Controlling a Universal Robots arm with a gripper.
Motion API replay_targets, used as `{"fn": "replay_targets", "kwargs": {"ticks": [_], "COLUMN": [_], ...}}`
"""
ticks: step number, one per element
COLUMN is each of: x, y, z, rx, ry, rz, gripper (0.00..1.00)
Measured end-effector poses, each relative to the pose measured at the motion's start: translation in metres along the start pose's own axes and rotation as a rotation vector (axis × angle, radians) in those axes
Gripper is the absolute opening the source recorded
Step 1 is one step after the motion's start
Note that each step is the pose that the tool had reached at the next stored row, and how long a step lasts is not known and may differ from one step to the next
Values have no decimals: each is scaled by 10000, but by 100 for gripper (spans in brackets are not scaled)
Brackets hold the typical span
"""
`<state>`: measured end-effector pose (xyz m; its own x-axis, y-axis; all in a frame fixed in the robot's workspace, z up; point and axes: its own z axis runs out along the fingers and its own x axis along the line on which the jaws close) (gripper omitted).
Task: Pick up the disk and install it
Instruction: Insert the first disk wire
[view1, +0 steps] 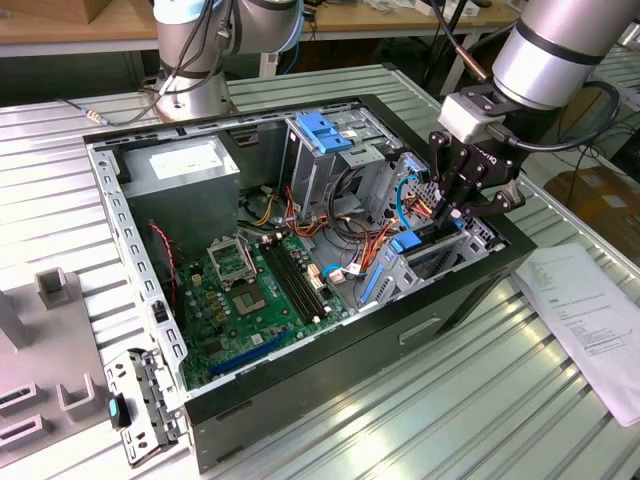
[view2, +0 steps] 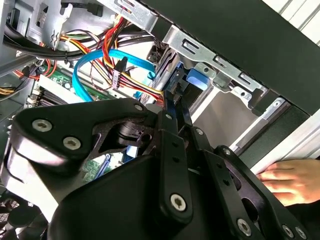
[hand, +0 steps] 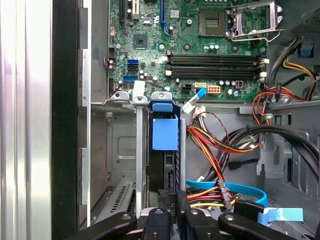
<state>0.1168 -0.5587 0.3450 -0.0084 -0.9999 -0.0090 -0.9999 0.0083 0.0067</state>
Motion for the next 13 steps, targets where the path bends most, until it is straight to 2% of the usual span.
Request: {"fn": "replay_targets", "kwargs": {"ticks": [13], "x": [-2], "y": [-1], "z": [-16], "rx": [2], "ry": [-6], "rz": [172], "gripper": [18]}}
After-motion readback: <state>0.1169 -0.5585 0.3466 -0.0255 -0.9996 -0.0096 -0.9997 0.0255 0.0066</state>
